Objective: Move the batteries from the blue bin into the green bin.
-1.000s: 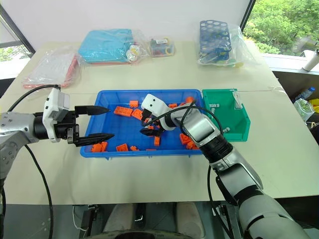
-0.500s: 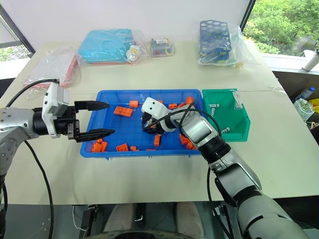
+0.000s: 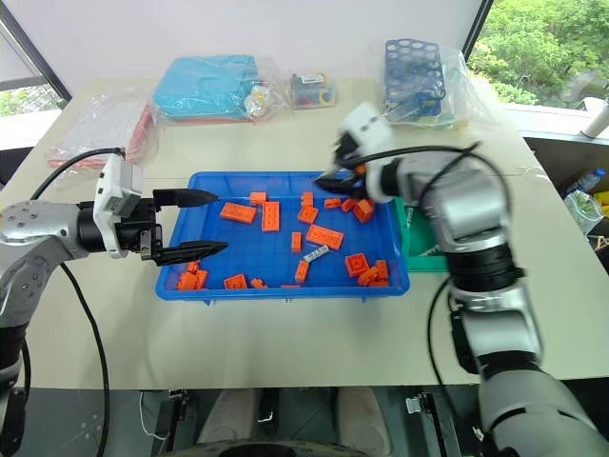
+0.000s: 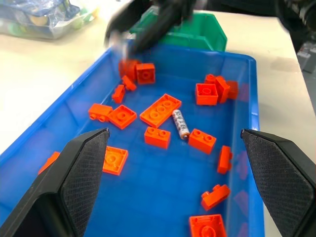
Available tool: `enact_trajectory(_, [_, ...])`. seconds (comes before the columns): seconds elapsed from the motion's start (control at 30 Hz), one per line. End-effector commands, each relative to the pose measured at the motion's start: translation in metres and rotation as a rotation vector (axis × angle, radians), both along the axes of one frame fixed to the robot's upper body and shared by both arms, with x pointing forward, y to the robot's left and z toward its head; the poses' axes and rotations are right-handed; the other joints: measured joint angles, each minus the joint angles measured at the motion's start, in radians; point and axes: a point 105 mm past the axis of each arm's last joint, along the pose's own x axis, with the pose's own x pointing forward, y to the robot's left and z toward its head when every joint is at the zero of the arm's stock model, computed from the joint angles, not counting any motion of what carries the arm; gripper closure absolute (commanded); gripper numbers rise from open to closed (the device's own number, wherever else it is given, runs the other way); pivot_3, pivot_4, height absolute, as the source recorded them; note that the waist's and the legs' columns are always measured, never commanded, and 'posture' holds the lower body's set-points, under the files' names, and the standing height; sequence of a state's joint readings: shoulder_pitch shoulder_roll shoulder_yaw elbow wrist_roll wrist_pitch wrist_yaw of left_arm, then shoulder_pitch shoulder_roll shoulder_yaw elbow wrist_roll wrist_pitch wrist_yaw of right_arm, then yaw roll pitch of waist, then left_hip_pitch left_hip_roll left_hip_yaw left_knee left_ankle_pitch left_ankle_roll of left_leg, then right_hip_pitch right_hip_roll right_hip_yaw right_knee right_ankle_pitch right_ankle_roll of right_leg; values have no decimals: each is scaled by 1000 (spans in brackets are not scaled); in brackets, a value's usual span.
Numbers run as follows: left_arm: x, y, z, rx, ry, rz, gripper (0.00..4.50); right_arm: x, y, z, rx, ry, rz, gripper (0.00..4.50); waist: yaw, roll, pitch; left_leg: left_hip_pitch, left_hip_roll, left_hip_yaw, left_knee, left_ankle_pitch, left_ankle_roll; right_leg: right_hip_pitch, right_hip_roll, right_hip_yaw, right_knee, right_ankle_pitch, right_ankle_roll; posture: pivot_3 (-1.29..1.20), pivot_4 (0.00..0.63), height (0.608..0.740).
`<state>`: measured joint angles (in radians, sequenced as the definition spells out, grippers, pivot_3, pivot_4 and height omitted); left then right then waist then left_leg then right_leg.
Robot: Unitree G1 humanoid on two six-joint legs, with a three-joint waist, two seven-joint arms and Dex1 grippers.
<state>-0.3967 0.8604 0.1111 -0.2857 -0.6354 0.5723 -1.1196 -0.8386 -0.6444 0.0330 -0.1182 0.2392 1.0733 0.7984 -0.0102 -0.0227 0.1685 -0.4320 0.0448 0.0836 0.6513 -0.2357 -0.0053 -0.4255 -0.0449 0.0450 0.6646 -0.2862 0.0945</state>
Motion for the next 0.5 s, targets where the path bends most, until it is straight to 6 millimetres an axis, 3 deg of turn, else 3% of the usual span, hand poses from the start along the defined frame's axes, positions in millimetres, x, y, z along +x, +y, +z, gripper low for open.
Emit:
enact_trajectory(0.03, [-1,-3,6,8,-41,-29,0,-7,-49,3,-27,-10,-130,2264,-2,0,0,0,-1,0,0,0,0,0,0,0,0,0,0,0,150,739])
enact_trajectory(0.1, [0,-4,6,8,-40,-35,0,-13,-77,-3,-50,11,-210,2264,-4,0,0,0,-2,0,-1,0,0,0,0,1,0,0,0,0,150,739])
enact_trajectory(0.23, [2,-5,6,9,-41,-48,0,-28,-100,-21,-57,83,-266,2264,-11,0,0,1,-1,0,-2,0,0,-1,2,2,0,0,0,0,150,739])
enact_trajectory(0.33, [3,-7,5,9,-42,-54,0,-34,-103,-35,-85,121,-274,912,-11,0,0,1,-1,0,-2,0,0,-1,2,2,0,0,0,0,150,739])
enact_trajectory(0.4, [3,-8,6,8,-44,-59,0,-27,-103,-30,-85,79,-295,18,-11,0,0,1,-1,0,-1,0,0,-1,2,3,0,0,0,0,150,739])
enact_trajectory(0.5, [3,-8,6,8,-47,-61,0,-22,-82,-1,-54,-19,-213,18,-10,1,0,1,-1,0,-1,0,0,-1,2,3,0,0,0,0,150,739])
